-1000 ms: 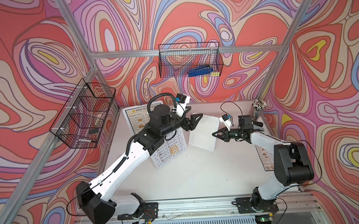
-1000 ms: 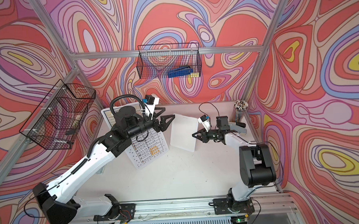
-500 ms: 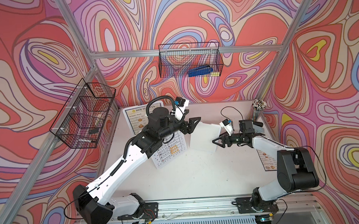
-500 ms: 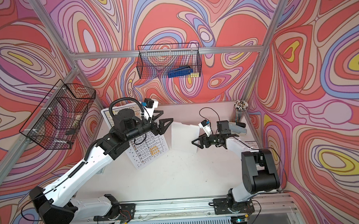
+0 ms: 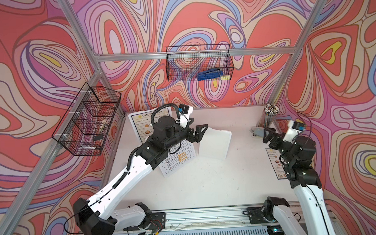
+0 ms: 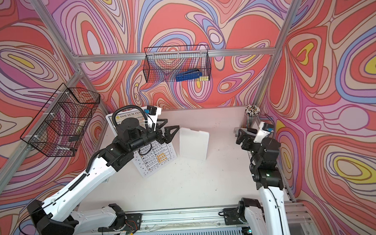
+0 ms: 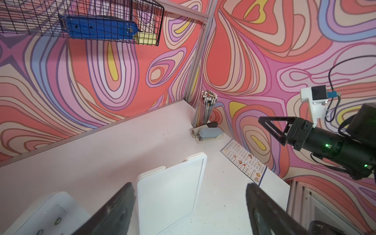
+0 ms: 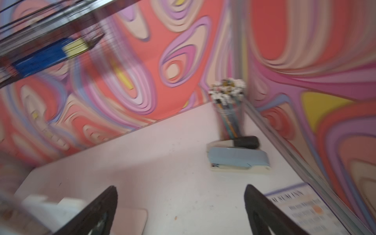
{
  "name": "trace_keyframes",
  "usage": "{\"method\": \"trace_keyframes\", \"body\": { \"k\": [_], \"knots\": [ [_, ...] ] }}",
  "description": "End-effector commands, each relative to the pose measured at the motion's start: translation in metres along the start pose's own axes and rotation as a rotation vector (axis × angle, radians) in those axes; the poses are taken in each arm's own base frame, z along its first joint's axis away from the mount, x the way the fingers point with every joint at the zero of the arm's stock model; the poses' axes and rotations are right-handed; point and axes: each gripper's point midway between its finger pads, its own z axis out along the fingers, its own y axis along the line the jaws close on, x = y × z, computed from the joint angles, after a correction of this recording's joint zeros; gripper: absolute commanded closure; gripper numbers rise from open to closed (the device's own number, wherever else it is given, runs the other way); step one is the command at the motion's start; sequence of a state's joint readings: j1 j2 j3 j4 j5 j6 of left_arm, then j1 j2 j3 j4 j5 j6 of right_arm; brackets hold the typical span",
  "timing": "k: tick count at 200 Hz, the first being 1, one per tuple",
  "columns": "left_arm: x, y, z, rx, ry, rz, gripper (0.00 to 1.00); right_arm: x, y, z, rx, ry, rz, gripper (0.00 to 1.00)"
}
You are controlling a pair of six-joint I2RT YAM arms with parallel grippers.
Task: Insert the menus into the narrow rack
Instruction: Move the narrow rack to the center of the board, then pick up the menu from the center of the board.
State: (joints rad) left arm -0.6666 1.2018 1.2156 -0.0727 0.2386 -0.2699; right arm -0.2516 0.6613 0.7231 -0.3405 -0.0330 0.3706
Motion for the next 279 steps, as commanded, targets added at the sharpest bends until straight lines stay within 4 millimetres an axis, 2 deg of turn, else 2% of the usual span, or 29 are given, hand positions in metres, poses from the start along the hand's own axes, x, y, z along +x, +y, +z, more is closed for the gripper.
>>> {"method": "trace_keyframes", "body": {
  "k": [1,16,41,60,91,112,126,152,176,208,235,255,279],
  "knots": [
    [-0.008,-0.006,-0.018,0.005,-0.018,-0.028,0.12,0.061,-0.07,0.001,0.335,0.15,0.276,0.02],
    [-0.011,0.002,-0.03,-0.059,-0.023,-0.007,0.12,0.079,-0.091,0.006,0.446,0.19,0.354,0.02],
    [-0.011,0.011,-0.047,-0.132,-0.023,0.012,0.08,0.09,-0.124,0.005,0.653,0.267,0.433,0.02],
    [-0.009,0.013,-0.055,-0.146,-0.014,-0.005,0.08,0.11,-0.139,0.012,0.692,0.344,0.488,0.02],
    [0.001,0.013,-0.055,-0.133,-0.009,-0.062,0.07,0.149,-0.167,0.02,0.726,0.453,0.56,0.04],
    [0.009,0.008,-0.045,-0.089,0.012,-0.108,0.06,0.169,-0.179,0.03,0.696,0.508,0.603,0.03],
    [0.015,0.004,-0.036,-0.054,0.043,-0.145,0.06,0.179,-0.184,0.04,0.67,0.572,0.623,0.07],
    [0.028,0.004,-0.022,-0.038,0.101,-0.192,0.08,0.204,-0.178,0.06,0.593,0.707,0.655,0.19],
    [0.036,0.005,-0.015,-0.039,0.132,-0.236,0.1,0.223,-0.166,0.062,0.526,0.758,0.72,0.16],
    [0.054,0.014,-0.008,-0.097,0.174,-0.342,0.07,0.253,-0.152,0.032,0.55,0.871,0.789,0.16],
    [0.079,0.019,-0.003,-0.186,0.203,-0.436,0.05,0.273,-0.126,0.009,0.509,0.927,0.797,0.15],
    [0.103,0.01,0.003,-0.245,0.265,-0.464,0.04,0.277,-0.101,0.001,0.486,0.927,0.736,0.14],
    [0.137,-0.012,0.018,-0.254,0.347,-0.482,0.05,0.281,-0.081,-0.017,0.473,0.936,0.702,0.14]
  ]
}}
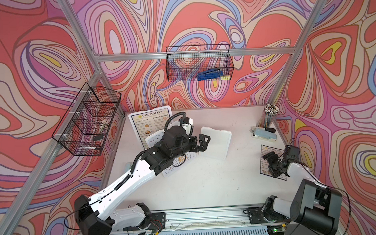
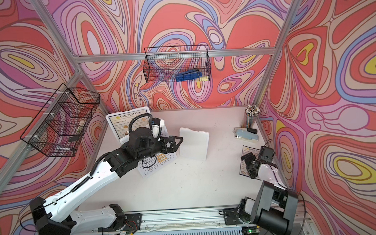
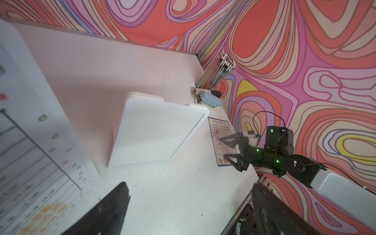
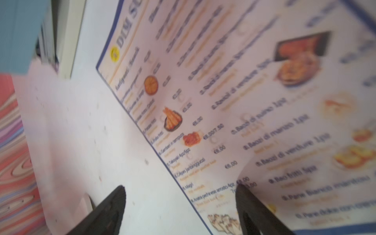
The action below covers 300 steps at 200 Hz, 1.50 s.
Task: Insert the menus into the narrow rack
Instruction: Pick up the menu from the center of the board.
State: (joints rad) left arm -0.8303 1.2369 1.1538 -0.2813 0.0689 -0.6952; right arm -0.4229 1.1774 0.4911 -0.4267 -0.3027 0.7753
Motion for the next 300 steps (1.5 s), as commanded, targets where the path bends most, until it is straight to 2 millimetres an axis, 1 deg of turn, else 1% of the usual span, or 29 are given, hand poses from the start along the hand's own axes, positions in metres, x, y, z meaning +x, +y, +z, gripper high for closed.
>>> {"method": "trace_keyframes", "body": {
  "k": [1,17,19,23,26,40,47,50,56,64,72,86,97,106,112,114,118,124,138,146,155,184,208,214,231,244,256,270,300],
  "knots": [
    [0.034,0.009,0.02,-0.105,0.065,-0.083,0.06,0.063,-0.041,-0.002,0.149,0.155,0.099,0.14],
    [0.058,0.0,0.038,-0.092,0.101,-0.084,0.06,0.076,-0.04,-0.008,0.11,0.148,0.086,0.13],
    [0.06,-0.002,0.04,-0.088,0.105,-0.083,0.06,0.078,-0.04,-0.008,0.103,0.15,0.082,0.12],
    [0.066,-0.003,0.045,-0.09,0.121,-0.08,0.06,0.081,-0.037,-0.009,0.084,0.152,0.072,0.04],
    [0.069,-0.005,0.047,-0.09,0.128,-0.078,0.06,0.083,-0.035,-0.011,0.07,0.155,0.064,0.02],
    [0.083,-0.01,0.064,-0.096,0.177,-0.074,0.07,0.091,-0.032,-0.017,0.053,0.169,0.026,0.02],
    [0.092,-0.01,0.072,-0.096,0.209,-0.073,0.1,0.092,-0.03,-0.022,0.047,0.176,0.0,0.02],
    [0.09,-0.016,0.077,-0.073,0.203,-0.075,0.12,0.092,-0.028,-0.024,0.044,0.177,-0.013,0.02],
    [0.096,-0.019,0.085,-0.059,0.218,-0.077,0.16,0.089,-0.025,-0.03,0.047,0.171,-0.038,0.02],
    [0.104,-0.025,0.095,-0.032,0.237,-0.069,0.17,0.079,-0.013,-0.042,0.041,0.136,-0.093,0.02],
    [0.109,-0.034,0.103,0.0,0.254,-0.053,0.2,0.063,0.002,-0.057,0.037,0.078,-0.14,0.02],
    [0.119,-0.044,0.117,0.026,0.278,-0.032,0.21,0.025,0.028,-0.09,0.056,-0.081,-0.221,0.04],
    [0.126,-0.055,0.128,0.055,0.283,-0.019,0.22,-0.005,0.035,-0.11,0.117,-0.205,-0.229,0.08],
    [0.133,-0.065,0.139,0.076,0.31,-0.004,0.24,-0.023,0.038,-0.116,0.157,-0.263,-0.23,0.12],
    [0.137,-0.073,0.145,0.09,0.331,0.009,0.25,-0.033,0.031,-0.115,0.211,-0.281,-0.213,0.13],
    [0.143,-0.071,0.149,0.079,0.346,0.013,0.25,-0.036,0.029,-0.114,0.227,-0.285,-0.205,0.14],
    [0.143,-0.075,0.152,0.082,0.349,0.02,0.25,-0.042,0.022,-0.113,0.261,-0.293,-0.185,0.15],
    [0.15,-0.077,0.16,0.073,0.362,0.026,0.25,-0.05,0.012,-0.11,0.297,-0.303,-0.156,0.15],
    [0.161,-0.086,0.174,0.08,0.365,0.039,0.24,-0.06,-0.013,-0.103,0.3,-0.3,-0.074,0.15],
    [0.167,-0.091,0.181,0.076,0.362,0.054,0.22,-0.064,-0.026,-0.099,0.278,-0.289,-0.02,0.15],
    [0.172,-0.095,0.191,0.065,0.363,0.068,0.22,-0.064,-0.032,-0.092,0.245,-0.266,0.019,0.15],
    [0.188,-0.098,0.224,0.036,0.391,0.089,0.22,-0.058,-0.06,-0.072,0.296,-0.19,0.122,0.15],
    [0.197,-0.093,0.252,-0.001,0.397,0.12,0.22,-0.053,-0.058,-0.06,0.238,-0.165,0.151,0.15],
    [0.202,-0.089,0.256,-0.024,0.413,0.13,0.23,-0.052,-0.058,-0.058,0.232,-0.164,0.153,0.15],
    [0.212,-0.081,0.272,-0.064,0.438,0.147,0.24,-0.053,-0.065,-0.054,0.263,-0.163,0.156,0.15],
    [0.215,-0.076,0.283,-0.089,0.444,0.16,0.24,-0.052,-0.07,-0.047,0.278,-0.147,0.158,0.15],
    [0.22,-0.072,0.291,-0.108,0.448,0.175,0.24,-0.05,-0.071,-0.038,0.268,-0.121,0.165,0.15],
    [0.223,-0.073,0.3,-0.103,0.453,0.186,0.25,-0.049,-0.072,-0.031,0.266,-0.098,0.168,0.16],
    [0.233,-0.064,0.316,-0.123,0.46,0.191,0.27,-0.053,-0.073,-0.028,0.271,-0.107,0.165,0.16]
  ]
}}
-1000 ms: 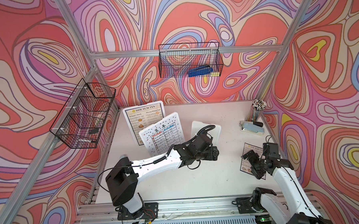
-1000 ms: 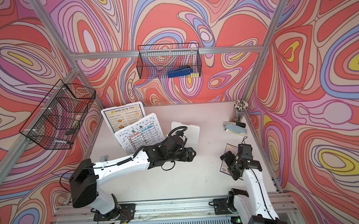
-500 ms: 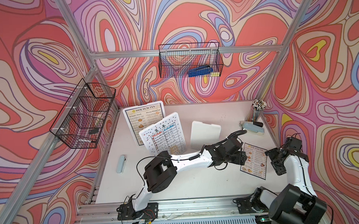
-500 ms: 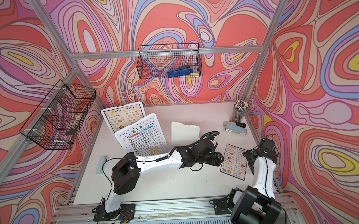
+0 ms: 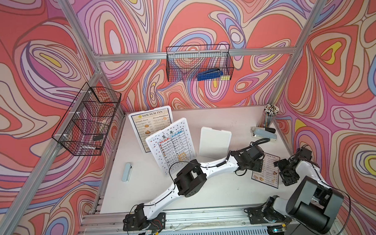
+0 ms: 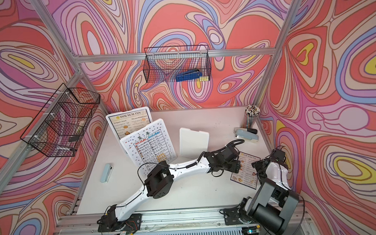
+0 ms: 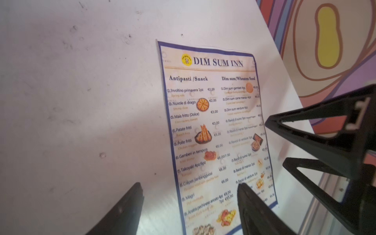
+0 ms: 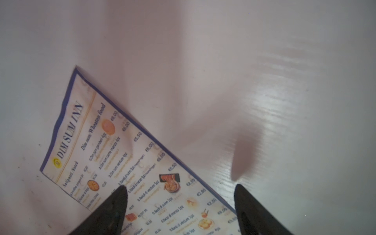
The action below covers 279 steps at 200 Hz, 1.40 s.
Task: Insert the menus into the narrow rack
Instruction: Pick up the menu from the center of the board.
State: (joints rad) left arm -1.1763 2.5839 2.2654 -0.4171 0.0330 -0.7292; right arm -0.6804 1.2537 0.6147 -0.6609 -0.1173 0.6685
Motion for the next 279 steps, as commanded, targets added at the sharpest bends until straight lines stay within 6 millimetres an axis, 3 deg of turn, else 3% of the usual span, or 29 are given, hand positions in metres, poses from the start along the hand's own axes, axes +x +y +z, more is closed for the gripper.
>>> {"method": "trace_keyframes", "body": {
  "k": [1,67,115,194,234,259,279],
  "knots": [
    [0.006,0.017,0.01,-0.066,0.026,0.008,0.27,-0.005,0.003,0.003,-0.025,-0.022,-0.001,0.16],
    [0.014,0.021,0.033,-0.013,0.082,-0.039,0.3,0.008,0.008,0.027,-0.067,0.062,-0.027,0.19],
    [0.022,0.015,0.039,0.036,0.117,-0.055,0.33,0.023,0.027,0.034,-0.126,0.11,-0.085,0.21],
    [0.026,0.023,0.05,0.087,0.161,-0.122,0.4,0.049,0.051,0.042,-0.147,0.165,-0.179,0.21],
    [0.018,0.034,0.05,0.086,0.161,-0.165,0.51,0.05,0.052,0.04,-0.152,0.161,-0.187,0.21],
    [0.012,0.043,0.049,0.094,0.154,-0.2,0.68,0.051,0.053,0.04,-0.16,0.167,-0.197,0.25],
    [0.007,0.052,0.042,0.076,0.149,-0.21,0.7,0.052,0.058,0.039,-0.185,0.175,-0.213,0.27]
  ]
}}
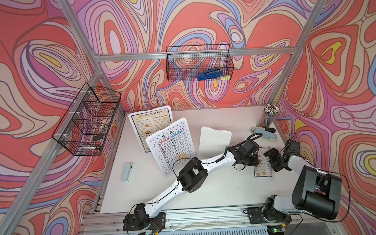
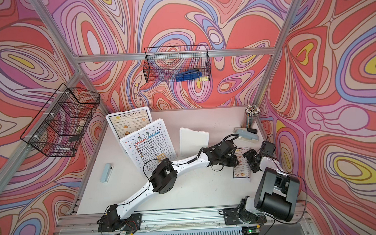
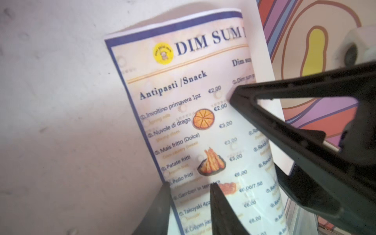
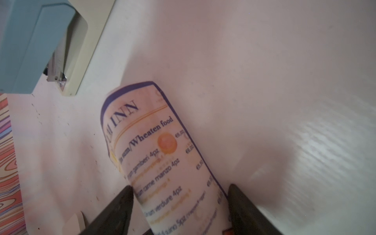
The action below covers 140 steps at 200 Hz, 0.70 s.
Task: Insert the menus into the narrow rack
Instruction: Pick up the menu from the center of the board.
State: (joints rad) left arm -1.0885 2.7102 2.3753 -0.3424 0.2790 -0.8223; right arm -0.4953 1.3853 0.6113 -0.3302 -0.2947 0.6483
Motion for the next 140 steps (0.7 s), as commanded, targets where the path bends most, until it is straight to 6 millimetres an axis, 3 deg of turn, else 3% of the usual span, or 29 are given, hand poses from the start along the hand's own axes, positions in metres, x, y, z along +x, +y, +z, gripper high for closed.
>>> {"method": "trace_keyframes", "body": {
  "k": [1,13,26,58,98,131,140],
  "knots": [
    [0.014,0.045,0.005,-0.104,0.052,-0.071,0.7,0.043,-0.029,0.01,0.084,0.155,0.039,0.28],
    [0.01,0.047,-0.003,-0.108,0.041,-0.068,0.69,0.041,-0.027,0.008,0.079,0.143,0.029,0.3],
    [0.004,0.046,-0.013,-0.102,0.027,-0.065,0.67,0.038,-0.024,0.005,0.069,0.127,0.017,0.4],
    [-0.007,0.035,-0.033,-0.082,0.002,-0.038,0.5,0.03,-0.013,-0.006,0.036,0.089,-0.007,0.54],
    [-0.018,0.011,-0.056,-0.028,-0.004,-0.007,0.39,0.019,0.0,-0.029,0.014,0.028,-0.054,0.56],
    [-0.032,-0.015,-0.085,0.028,-0.029,0.031,0.38,0.008,0.03,-0.063,-0.091,-0.046,-0.112,0.56],
    [-0.035,-0.02,-0.093,0.043,-0.035,0.033,0.38,0.006,0.037,-0.072,-0.118,-0.072,-0.125,0.63]
  ]
}}
